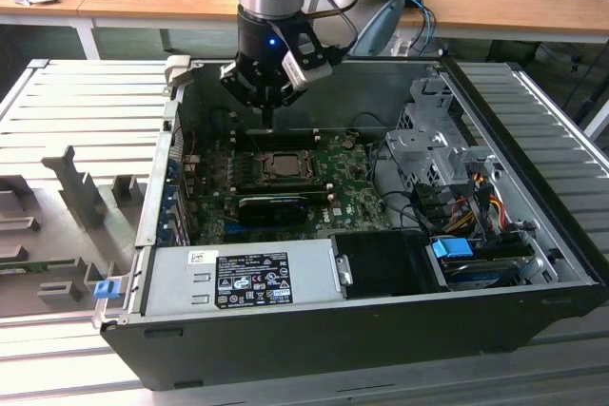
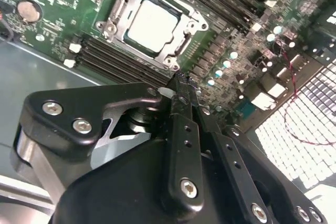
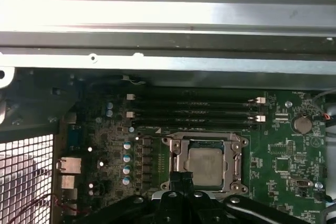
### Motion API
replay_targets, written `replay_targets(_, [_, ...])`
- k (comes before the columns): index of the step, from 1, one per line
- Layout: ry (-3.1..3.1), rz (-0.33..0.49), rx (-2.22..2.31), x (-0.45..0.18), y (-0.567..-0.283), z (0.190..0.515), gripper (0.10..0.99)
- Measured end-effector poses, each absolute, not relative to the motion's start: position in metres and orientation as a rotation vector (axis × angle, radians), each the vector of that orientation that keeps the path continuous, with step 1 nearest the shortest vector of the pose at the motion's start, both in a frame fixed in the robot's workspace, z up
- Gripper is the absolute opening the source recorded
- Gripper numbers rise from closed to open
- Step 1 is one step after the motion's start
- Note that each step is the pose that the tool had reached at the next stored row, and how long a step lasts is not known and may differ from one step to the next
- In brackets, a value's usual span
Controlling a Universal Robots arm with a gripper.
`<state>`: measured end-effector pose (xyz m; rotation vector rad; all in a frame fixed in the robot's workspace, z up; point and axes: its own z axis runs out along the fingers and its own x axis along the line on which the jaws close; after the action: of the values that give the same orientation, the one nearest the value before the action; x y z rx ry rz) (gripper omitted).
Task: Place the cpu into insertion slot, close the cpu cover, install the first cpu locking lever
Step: 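Close the cpu cover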
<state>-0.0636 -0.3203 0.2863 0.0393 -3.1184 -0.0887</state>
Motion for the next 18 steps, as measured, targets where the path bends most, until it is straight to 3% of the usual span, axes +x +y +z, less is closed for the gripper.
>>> replay_targets(18, [-3.122, -0.090, 0.041, -0.107, -0.317, 0.262, 0.106])
